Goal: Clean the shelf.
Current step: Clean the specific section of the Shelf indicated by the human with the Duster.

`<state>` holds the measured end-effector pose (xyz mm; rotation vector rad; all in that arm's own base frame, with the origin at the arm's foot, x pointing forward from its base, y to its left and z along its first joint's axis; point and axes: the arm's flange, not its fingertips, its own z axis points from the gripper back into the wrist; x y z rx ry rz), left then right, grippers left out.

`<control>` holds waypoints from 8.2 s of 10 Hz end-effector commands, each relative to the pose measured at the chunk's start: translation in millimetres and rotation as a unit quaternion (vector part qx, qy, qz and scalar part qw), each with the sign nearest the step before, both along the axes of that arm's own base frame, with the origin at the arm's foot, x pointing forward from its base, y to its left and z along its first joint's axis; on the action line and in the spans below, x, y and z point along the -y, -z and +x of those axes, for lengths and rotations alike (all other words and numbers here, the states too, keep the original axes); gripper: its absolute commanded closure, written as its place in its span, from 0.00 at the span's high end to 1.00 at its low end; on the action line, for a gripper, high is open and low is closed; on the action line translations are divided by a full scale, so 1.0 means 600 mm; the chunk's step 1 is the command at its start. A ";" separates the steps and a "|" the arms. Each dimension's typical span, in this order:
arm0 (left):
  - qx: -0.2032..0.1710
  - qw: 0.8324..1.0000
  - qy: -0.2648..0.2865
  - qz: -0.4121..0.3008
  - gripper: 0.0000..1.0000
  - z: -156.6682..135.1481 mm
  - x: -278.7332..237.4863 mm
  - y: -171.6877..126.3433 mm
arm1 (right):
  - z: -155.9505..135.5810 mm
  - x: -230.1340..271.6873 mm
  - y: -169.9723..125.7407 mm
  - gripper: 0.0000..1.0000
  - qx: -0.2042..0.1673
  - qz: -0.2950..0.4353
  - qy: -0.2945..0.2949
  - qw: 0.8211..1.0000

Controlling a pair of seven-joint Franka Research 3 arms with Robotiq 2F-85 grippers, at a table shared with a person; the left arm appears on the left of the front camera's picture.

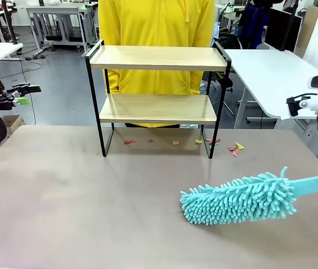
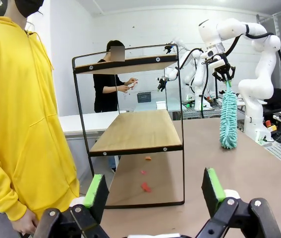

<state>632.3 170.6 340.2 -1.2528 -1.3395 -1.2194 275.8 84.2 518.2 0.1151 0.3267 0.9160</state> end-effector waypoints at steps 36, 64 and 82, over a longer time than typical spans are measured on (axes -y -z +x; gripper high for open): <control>0.000 1.000 -0.003 0.002 1.00 -0.003 0.000 -0.005 | 0.002 -0.022 0.009 0.13 0.002 -0.003 -0.005 1.000; 0.000 1.000 -0.003 0.002 1.00 -0.003 0.000 -0.005 | 0.008 -0.561 0.041 0.13 0.234 0.066 0.379 0.893; 0.000 1.000 -0.003 0.002 1.00 -0.003 0.000 -0.005 | 0.128 -0.697 0.271 0.13 0.267 0.065 0.425 0.863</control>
